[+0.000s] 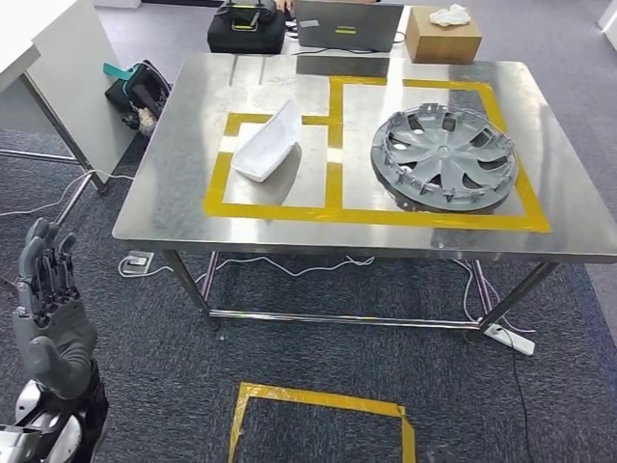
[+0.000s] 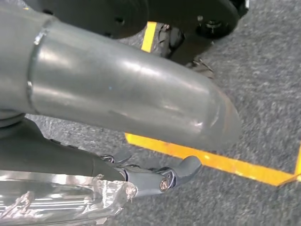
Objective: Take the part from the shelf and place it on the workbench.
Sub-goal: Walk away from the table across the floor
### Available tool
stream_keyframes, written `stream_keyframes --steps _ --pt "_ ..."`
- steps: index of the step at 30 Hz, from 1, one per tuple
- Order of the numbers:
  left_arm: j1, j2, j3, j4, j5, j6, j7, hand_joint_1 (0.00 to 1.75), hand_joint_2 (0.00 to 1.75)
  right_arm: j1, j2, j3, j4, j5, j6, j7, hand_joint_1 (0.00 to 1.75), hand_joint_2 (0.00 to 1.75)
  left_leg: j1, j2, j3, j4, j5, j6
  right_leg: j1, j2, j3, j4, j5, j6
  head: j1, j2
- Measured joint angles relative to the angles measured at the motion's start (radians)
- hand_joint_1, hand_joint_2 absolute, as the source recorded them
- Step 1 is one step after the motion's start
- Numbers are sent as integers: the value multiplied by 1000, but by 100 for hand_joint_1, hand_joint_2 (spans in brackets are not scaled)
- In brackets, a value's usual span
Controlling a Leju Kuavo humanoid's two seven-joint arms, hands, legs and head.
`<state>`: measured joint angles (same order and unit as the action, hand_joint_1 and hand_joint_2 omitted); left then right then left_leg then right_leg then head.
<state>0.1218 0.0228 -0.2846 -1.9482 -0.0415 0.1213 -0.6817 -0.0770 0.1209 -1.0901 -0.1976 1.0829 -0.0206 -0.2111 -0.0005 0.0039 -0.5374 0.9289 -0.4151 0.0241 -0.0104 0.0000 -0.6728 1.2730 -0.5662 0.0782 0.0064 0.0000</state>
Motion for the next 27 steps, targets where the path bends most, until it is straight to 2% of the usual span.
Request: stream_keyframes --steps 1,2,3,4,5,6,8,9,10,11,12,13,14,15,16,17,18,20,21,23,24,25,27 --pt "0 0 1 0 -1 1 0 0 0 -1 0 0 0 0 -1 0 0 0 1 0 -12 4 7 -2 0 0 33 -35 27 0 0 0" --pt "1 0 2 0 -1 2 0 0 0 -2 0 0 0 1 -1 0 0 0 1 -1 -24 9 13 -6 -1 0 80 -98 55 0 1 0" --pt "1 0 3 0 -1 3 0 0 0 -4 0 0 0 1 -2 0 0 0 1 -1 -36 15 19 -10 -1 0 134 -175 69 0 1 0" --pt "2 0 4 -1 -1 4 0 0 0 -7 0 0 0 1 -2 0 0 0 0 -2 -46 20 25 -16 -1 2 178 -242 73 -2 1 0" --pt "2 0 4 -2 -1 5 0 0 0 -9 0 0 0 2 -2 0 0 0 -2 -2 -53 24 32 -21 0 3 202 -285 67 -5 0 0" --pt "2 0 4 -2 -2 5 0 0 0 -10 0 0 0 2 -2 0 0 0 -3 -1 -58 27 40 -26 2 5 210 -303 61 -10 0 0" --pt "3 0 5 -3 -3 6 0 0 0 -8 0 0 0 3 -2 -1 0 0 -2 -2 -68 31 47 -36 2 4 190 -302 70 -29 0 0" --pt "4 0 5 -3 -4 7 0 0 0 -7 0 0 0 3 -2 -1 0 0 -1 -2 -76 42 32 -41 1 3 181 -300 77 -41 -1 0" --pt "4 0 6 -3 -4 8 0 0 0 -8 0 0 0 3 -3 -1 0 0 0 -3 -90 72 -1 -46 0 1 170 -301 85 -52 -2 0" --pt "5 0 6 -3 -5 8 0 0 0 -9 0 0 0 3 -4 -2 0 0 1 -3 -109 122 -48 -51 -1 0 161 -302 94 -61 -3 0" --pt "5 0 6 -3 -6 9 0 0 0 -9 0 0 -1 3 -5 -2 0 0 2 -3 -129 188 -96 -55 0 0 148 -301 104 -66 -3 0" --pt "6 1 7 -3 -7 9 0 0 0 -9 0 0 -1 2 -6 -2 0 0 3 -3 -147 256 -131 -57 1 0 136 -301 114 -69 -3 0" --pt "7 1 7 -3 -8 10 0 0 0 -8 0 0 -1 2 -7 -2 0 0 3 -3 -156 307 -142 -58 2 -1 124 -301 123 -69 -3 0" --pt "7 1 7 -3 -8 10 0 0 0 -8 0 0 -1 2 -7 -1 0 0 3 -3 -152 330 -130 -57 3 -1 112 -300 132 -68 -3 0" --pt "7 1 7 -3 -8 10 0 0 0 -8 0 0 -1 2 -6 -1 0 0 3 -3 -134 321 -104 -55 4 -1 100 -300 141 -66 -3 0" --pt "8 2 7 -3 -9 10 0 0 0 -8 0 0 0 2 -6 -1 0 0 2 -3 -97 278 -74 -51 4 -1 90 -299 150 -63 -3 0" --pt "7 2 7 -3 -9 10 0 0 0 -7 0 0 0 2 -6 -1 0 0 1 -3 -46 213 -57 -45 5 0 82 -299 158 -60 -3 0" --pt "5 1 7 -6 -9 9 0 0 0 -8 0 0 0 1 -4 -1 0 0 -2 -4 50 75 -60 -35 8 2 68 -294 172 -51 -4 0" --pt "4 1 7 -7 -10 9 0 0 0 -8 0 0 0 1 -2 -1 0 0 -4 -5 74 35 -72 -31 9 3 62 -291 179 -45 -4 0" --pt "5 2 7 -8 -10 8 0 0 0 -8 0 0 0 0 1 0 0 0 -3 -3 75 11 -80 -21 10 4 48 -286 190 -34 -3 0" --pt "6 2 7 -8 -10 8 0 0 0 -7 0 0 -1 0 2 0 0 0 -1 -1 69 10 -76 -14 9 4 38 -275 182 -29 -2 0" --pt "7 2 8 -8 -10 7 0 0 0 -5 0 0 -1 0 2 1 0 0 0 2 64 9 -70 -7 9 5 23 -247 160 -24 1 0" --pt "7 2 8 -8 -10 7 0 0 0 -2 0 0 0 0 4 1 0 0 0 8 54 9 -59 4 8 5 -24 -129 87 -16 5 0"
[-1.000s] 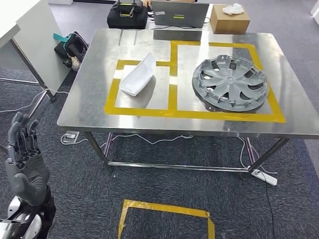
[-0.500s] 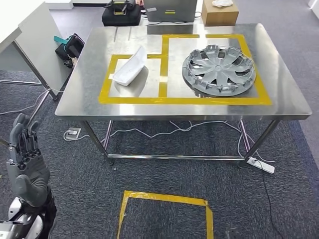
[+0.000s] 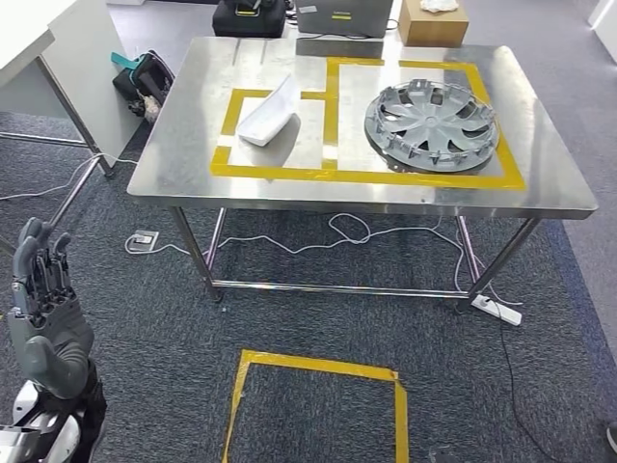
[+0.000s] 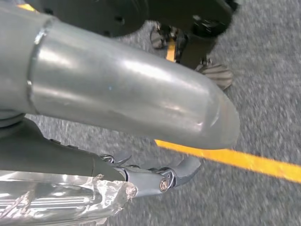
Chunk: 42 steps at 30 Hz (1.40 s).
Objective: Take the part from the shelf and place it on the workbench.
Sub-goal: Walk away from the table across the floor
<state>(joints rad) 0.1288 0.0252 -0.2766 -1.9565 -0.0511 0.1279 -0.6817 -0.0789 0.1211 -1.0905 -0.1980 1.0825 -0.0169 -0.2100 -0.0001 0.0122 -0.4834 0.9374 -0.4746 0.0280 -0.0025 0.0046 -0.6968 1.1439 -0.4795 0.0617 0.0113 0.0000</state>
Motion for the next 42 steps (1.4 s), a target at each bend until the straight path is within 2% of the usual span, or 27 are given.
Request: stream_keyframes --steps 2,3,4,7,8,9,12,14,16,17,18,19,20,22,24,26,27,29,31,32,33,34,35,36,38,40,42 --pt "1 0 0 0 0 -1 0 0 0 1 1 0 0 0 1 0 0 0 -3 7 -11 1 10 3 0 0 -38 122 -56 4 0 0" --pt "1 0 0 0 0 -1 0 0 0 1 1 0 0 0 0 0 0 0 -4 11 -15 1 14 3 0 0 -33 138 -60 4 0 0" --pt "1 0 0 0 0 -1 0 0 0 2 1 0 0 0 0 0 0 0 -5 15 -18 1 17 3 0 -2 -7 113 -47 3 0 0" --pt "1 0 0 0 0 -1 0 0 0 -1 0 0 0 0 0 0 0 0 -9 29 -21 6 21 -3 4 -33 133 -98 15 -7 1 0" --pt "1 0 0 0 0 -1 0 0 0 -4 0 0 0 0 0 0 0 0 -12 34 -24 8 22 -7 6 -42 159 -144 23 -12 0 0" --pt "1 0 0 0 0 0 0 0 0 -6 0 0 0 0 1 0 0 0 -14 40 -27 11 24 -12 8 -46 169 -164 23 -18 0 0" --pt "1 0 0 0 -1 1 0 0 0 -3 1 0 0 0 2 0 0 0 -15 45 -35 20 18 -28 6 -26 160 -166 32 -38 0 0" --pt "1 0 1 0 -2 3 0 0 0 -3 1 0 0 0 2 0 0 0 -11 21 -65 85 -30 -41 1 -12 152 -169 41 -51 -2 0" --pt "4 1 1 0 -3 6 0 0 0 -5 1 0 0 0 2 0 0 0 -7 2 -128 223 -102 -48 0 3 140 -168 48 -56 -4 0" --pt "5 1 1 0 -3 7 0 0 0 -5 1 0 0 0 2 0 0 0 -5 0 -156 283 -125 -49 0 12 134 -167 52 -56 -3 0" --pt "6 1 1 0 -3 8 0 0 0 -4 1 0 0 0 2 0 0 0 -3 -1 -170 313 -128 -50 0 21 129 -167 55 -54 -3 0" --pt "6 1 2 0 -3 8 0 0 0 -2 1 0 0 0 2 0 0 0 -1 -2 -163 301 -110 -49 -1 30 125 -165 58 -52 -3 0" --pt "7 1 2 0 -3 9 0 0 0 -1 1 0 0 0 3 0 0 0 0 -6 -138 254 -78 -48 -2 40 123 -164 60 -49 -3 0" --pt "7 0 2 0 -3 10 0 0 0 -2 1 0 0 1 3 0 0 0 5 -39 -64 114 -15 -46 -2 58 117 -159 65 -41 -4 0" --pt "7 0 1 0 -3 10 0 0 0 -4 1 0 0 1 3 0 0 0 8 -68 -28 36 4 -42 -1 74 107 -155 71 -30 -4 0" --pt "9 1 2 0 -3 11 0 0 0 -1 1 0 0 1 3 1 0 0 7 -62 -31 29 6 -31 -3 87 94 -156 79 -17 -4 0" --pt "9 1 2 0 -4 11 0 0 0 3 1 0 0 1 3 1 0 0 6 -53 -32 28 9 -24 -4 82 88 -152 78 -12 -3 0" --pt "11 2 2 0 -7 12 0 0 0 6 1 0 0 2 3 2 0 0 8 -34 -35 25 16 -10 -4 46 58 -95 40 -3 2 0" --pt "15 2 3 0 -11 14 0 0 0 4 2 0 0 2 4 3 0 0 6 -14 -39 26 18 -4 -4 10 3 41 -33 4 8 0" --pt "16 2 3 0 -13 15 0 0 0 3 3 0 0 2 4 3 0 0 5 -3 -41 26 19 -2 -5 4 -24 106 -61 6 8 0" --pt "17 2 3 0 -14 15 0 0 0 4 3 0 0 1 4 4 0 0 4 8 -43 27 19 -2 -6 2 -36 144 -73 7 8 0" --pt "18 2 3 0 -16 17 0 0 0 5 3 0 0 1 5 4 0 0 3 18 -43 27 19 -2 -6 1 -27 141 -65 8 8 0" --pt "18 2 2 0 -18 18 0 0 0 6 3 0 0 0 5 4 0 0 3 27 -42 27 19 -2 -6 -4 3 95 -42 6 8 0" --pt "18 2 1 0 -21 21 0 0 0 7 3 0 0 -1 5 3 0 0 2 35 -41 28 19 -3 -6 -15 48 23 -11 4 8 0" --pt "17 2 -5 0 -28 31 0 0 0 6 3 0 0 -2 4 2 0 0 -3 50 -39 30 16 -9 0 -46 124 -109 26 -3 8 0" --pt "13 2 -19 0 -38 45 0 0 0 6 2 -1 0 -6 3 -2 0 0 -8 62 -41 33 16 -18 4 -54 142 -148 29 -14 6 0" --pt "3 1 -40 0 -52 61 0 0 0 11 2 -2 0 -10 2 -7 0 0 -8 70 -42 35 15 -27 2 -36 137 -148 36 -26 7 0"
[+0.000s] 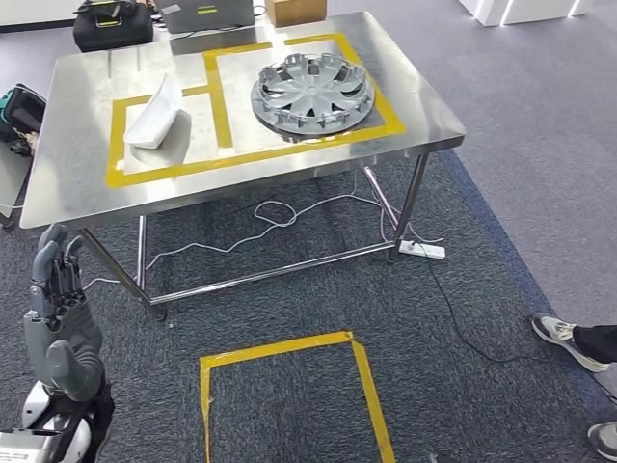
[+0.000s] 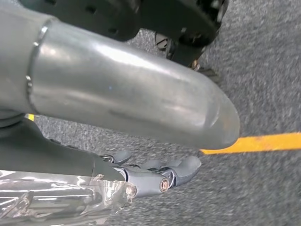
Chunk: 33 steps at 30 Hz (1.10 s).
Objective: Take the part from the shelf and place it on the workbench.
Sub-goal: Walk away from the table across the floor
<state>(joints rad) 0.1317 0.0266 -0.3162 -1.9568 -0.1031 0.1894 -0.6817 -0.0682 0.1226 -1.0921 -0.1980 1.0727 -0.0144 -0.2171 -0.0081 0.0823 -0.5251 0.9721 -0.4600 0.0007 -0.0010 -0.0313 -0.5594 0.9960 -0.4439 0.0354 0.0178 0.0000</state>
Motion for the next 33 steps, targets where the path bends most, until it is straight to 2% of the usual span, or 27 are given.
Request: stream_keyframes --steps 2,4,5,6,7,8,9,11,12,13,15,17,19,20,21,22,23,24,25,27,28,30,32,33 --pt "-12 -2 -22 1 -19 24 0 0 0 3 -2 -1 -1 -3 0 -3 0 0 3 -23 -15 36 -31 -12 -5 17 -4 -3 7 -13 -2 0" --pt "-20 -5 -41 2 -37 52 0 0 0 2 -6 -2 -3 -3 0 -3 0 0 7 -57 -69 154 -98 -20 -7 35 -11 -4 12 -21 -3 0" --pt "-22 -6 -50 4 -42 61 0 0 0 3 -7 -2 -4 -3 0 -3 0 0 8 -66 -103 224 -128 -21 -8 46 -16 -4 14 -23 -3 0" --pt "-23 -7 -58 5 -44 66 0 0 0 4 -8 -2 -5 -3 0 -3 0 0 9 -69 -127 276 -143 -22 -8 57 -19 -4 16 -24 -3 0" --pt "-24 -8 -64 6 -46 69 0 0 0 7 -9 -2 -5 -3 0 -3 0 0 9 -71 -135 294 -138 -22 -8 68 -21 -4 18 -23 -3 0" --pt "-26 -8 -69 7 -47 71 0 0 0 10 -10 -3 -5 -3 0 -3 0 0 10 -72 -124 270 -114 -21 -8 79 -22 -4 20 -21 -3 0" --pt "-28 -9 -72 8 -48 75 0 0 0 12 -10 -3 -5 -3 0 -2 0 0 11 -78 -95 211 -77 -19 -9 90 -22 -4 22 -18 -3 0" --pt "-34 -10 -80 10 -57 95 0 0 0 13 -11 -3 -6 -1 -1 1 0 0 17 -114 -30 74 -20 -16 -7 112 -26 -1 25 -9 -3 0" --pt "-37 -10 -86 13 -64 110 0 0 0 14 -12 -3 -6 2 -3 3 0 0 19 -130 -10 30 -9 -15 -7 120 -31 0 28 -4 -2 0" --pt "-40 -11 -94 20 -69 124 1 0 0 15 -13 -3 -6 5 -5 5 0 0 19 -139 -4 11 -9 -12 -7 127 -36 1 31 3 -2 0" --pt "-45 -12 -108 41 -68 139 5 0 0 22 -18 -3 -7 11 -8 7 0 0 16 -129 -6 7 -7 -1 -10 136 -45 -2 36 15 -2 0" --pt "-48 -16 -123 67 -53 137 12 0 0 27 -23 -3 -7 16 -9 6 0 0 17 -111 -6 4 -2 13 -10 104 -64 26 17 24 4 0" --pt "-56 -20 -142 95 -40 123 21 0 0 25 -26 -3 -7 22 -9 3 0 0 16 -90 -7 3 0 21 -8 56 -114 134 -43 31 11 0" --pt "-62 -22 -155 111 -31 110 32 0 0 23 -26 -3 -7 25 -9 2 0 0 15 -78 -7 3 0 23 -9 45 -146 207 -77 34 13 0" --pt "-73 -25 -170 125 -17 92 47 0 0 22 -28 -3 -8 28 -9 2 0 0 14 -68 -8 3 0 24 -9 41 -172 265 -99 36 12 0" --pt "-86 -28 -191 140 0 68 71 0 0 22 -29 -3 -8 31 -9 2 0 0 13 -58 -9 4 0 25 -9 39 -181 292 -103 37 13 0" --pt "-104 -33 -215 154 17 42 100 0 0 23 -31 -3 -8 35 -9 3 0 0 12 -49 -9 4 -1 25 -9 37 -169 278 -89 37 13 0" --pt "-126 -37 -241 168 29 16 130 0 0 23 -33 -3 -8 39 -9 5 0 0 12 -41 -8 4 -1 25 -9 31 -136 225 -61 36 13 0" --pt "-151 -42 -272 182 38 -10 163 0 0 23 -35 -3 -8 43 -9 6 0 0 12 -34 -7 5 -2 23 -8 12 -93 148 -31 35 13 0" --pt "-202 -51 -332 203 47 -48 213 0 0 16 -37 -3 -8 51 -8 9 0 0 5 -22 -5 7 -5 17 -4 -19 -26 31 4 26 13 0" --pt "-226 -56 -362 211 52 -62 233 0 0 13 -38 -3 -8 54 -8 11 0 0 2 -15 -5 8 -5 13 -1 -25 -15 8 7 21 12 0" --pt "-267 -66 -408 223 64 -77 260 0 0 12 -39 -2 -8 58 -7 14 0 0 0 -1 -4 7 -5 4 0 -6 -17 5 11 7 11 0" --pt "-300 -75 -442 232 76 -84 275 0 0 14 -39 -3 -8 60 -7 16 0 0 2 -19 -12 26 -24 -6 -4 12 -20 2 16 -4 10 0" --pt "-314 -77 -455 237 82 -86 280 0 0 14 -39 -3 -8 61 -7 16 0 0 4 -36 -28 64 -49 -12 -7 21 -21 0 18 -9 9 0"
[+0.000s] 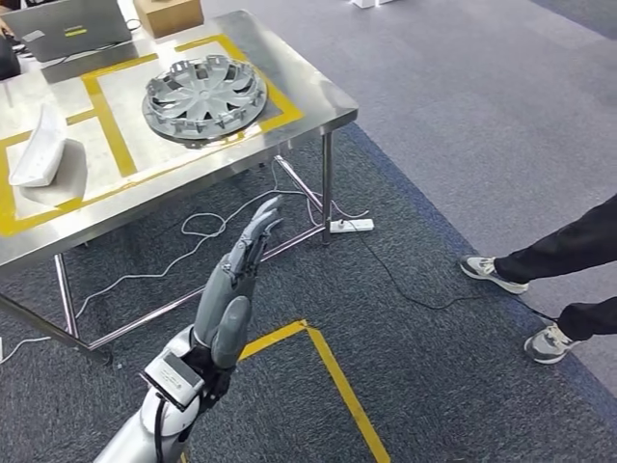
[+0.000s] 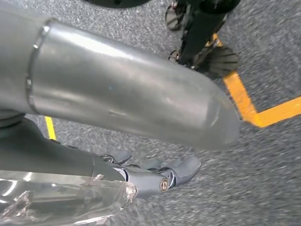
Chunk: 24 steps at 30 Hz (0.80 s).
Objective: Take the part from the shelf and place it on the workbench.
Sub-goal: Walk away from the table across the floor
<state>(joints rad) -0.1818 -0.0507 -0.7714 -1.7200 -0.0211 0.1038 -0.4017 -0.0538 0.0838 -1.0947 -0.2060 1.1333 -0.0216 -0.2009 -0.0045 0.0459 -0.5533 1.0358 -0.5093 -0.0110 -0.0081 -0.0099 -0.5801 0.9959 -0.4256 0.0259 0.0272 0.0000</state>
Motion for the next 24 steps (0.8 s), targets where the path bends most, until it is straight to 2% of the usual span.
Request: stream_keyframes --steps 1,3,4,5,6,7,8,9,10,11,13,15,17,18,19,20,21,23,24 --pt "-10 -1 -10 5 5 -1 4 0 0 0 0 0 0 1 0 0 0 0 1 -19 -28 60 -33 -3 -2 10 -2 0 2 -3 -1 0" --pt "-20 -2 -25 15 9 0 9 0 0 -1 -1 0 0 2 0 -1 0 0 2 -33 -96 198 -89 -5 -2 32 -6 0 3 -7 -2 0" --pt "-23 -2 -31 19 8 4 9 0 0 0 -1 0 0 2 0 -1 0 0 2 -35 -117 236 -94 -4 -2 44 -7 0 4 -7 -2 0" --pt "-26 -2 -36 23 5 11 9 0 0 1 -1 0 0 3 1 -1 0 0 2 -35 -121 236 -79 -2 -2 55 -8 0 5 -7 -2 0" --pt "-30 -3 -41 26 2 19 10 0 0 2 -1 0 0 4 1 -1 0 0 2 -38 -105 199 -46 1 -2 67 -8 0 6 -5 -2 0" --pt "-35 -4 -46 28 -1 28 11 0 0 2 -1 0 0 5 2 -1 0 0 2 -48 -75 133 -6 5 -2 78 -7 0 7 -3 -2 0" --pt "-40 -4 -51 31 -2 35 13 0 0 2 -1 0 0 5 3 -1 0 0 2 -67 -41 61 27 11 -2 89 -8 1 8 0 -2 0" --pt "-45 -5 -55 33 -3 40 14 0 0 1 -1 0 0 6 4 -1 0 0 3 -83 -14 1 47 15 -2 98 -11 2 10 4 -1 0" --pt "-49 -5 -60 36 -4 43 16 0 0 1 -1 0 0 6 4 -1 0 0 2 -98 3 -37 55 18 -3 106 -14 2 12 10 -1 0" --pt "-52 -6 -64 39 -5 45 16 0 0 2 -1 0 0 6 5 -1 0 0 1 -103 9 -54 55 20 -5 113 -18 1 14 16 -1 0" --pt "-57 -10 -69 45 -9 49 17 0 0 6 -2 0 0 6 5 -2 0 0 1 -90 11 -64 60 27 -9 119 -27 -2 19 29 -1 0" --pt "-63 -17 -76 51 -11 57 17 0 0 8 -5 0 0 8 6 -2 0 0 5 -72 14 -73 69 38 -8 83 -49 34 -3 37 4 0" --pt "-68 -21 -82 56 -11 67 17 0 0 5 -6 0 0 10 8 -2 0 0 7 -50 14 -75 70 44 -7 34 -105 154 -65 44 10 0" --pt "-68 -22 -85 58 -10 72 17 0 0 3 -6 0 0 10 8 -2 0 0 7 -38 14 -75 70 44 -9 23 -138 224 -96 49 11 0" --pt "-68 -22 -86 61 -9 77 17 0 0 3 -6 0 0 11 8 -2 0 0 7 -26 13 -75 70 44 -11 18 -159 274 -113 53 11 0" --pt "-69 -22 -88 63 -7 80 17 0 0 4 -7 0 0 12 8 -2 0 0 8 -16 13 -75 69 43 -13 15 -162 286 -111 57 12 0" --pt "-69 -23 -89 65 -4 83 17 0 0 5 -8 0 0 13 8 -2 0 0 10 -6 13 -74 68 40 -16 10 -142 255 -91 60 12 0" --pt "-71 -24 -92 67 4 88 17 0 0 5 -10 0 0 15 8 -3 0 0 12 12 14 -68 63 27 -21 -18 -62 117 -37 70 13 0" --pt "-73 -25 -92 68 6 90 17 0 0 3 -10 0 0 16 8 -4 0 0 11 19 13 -63 58 19 -23 -32 -27 58 -18 69 14 0"
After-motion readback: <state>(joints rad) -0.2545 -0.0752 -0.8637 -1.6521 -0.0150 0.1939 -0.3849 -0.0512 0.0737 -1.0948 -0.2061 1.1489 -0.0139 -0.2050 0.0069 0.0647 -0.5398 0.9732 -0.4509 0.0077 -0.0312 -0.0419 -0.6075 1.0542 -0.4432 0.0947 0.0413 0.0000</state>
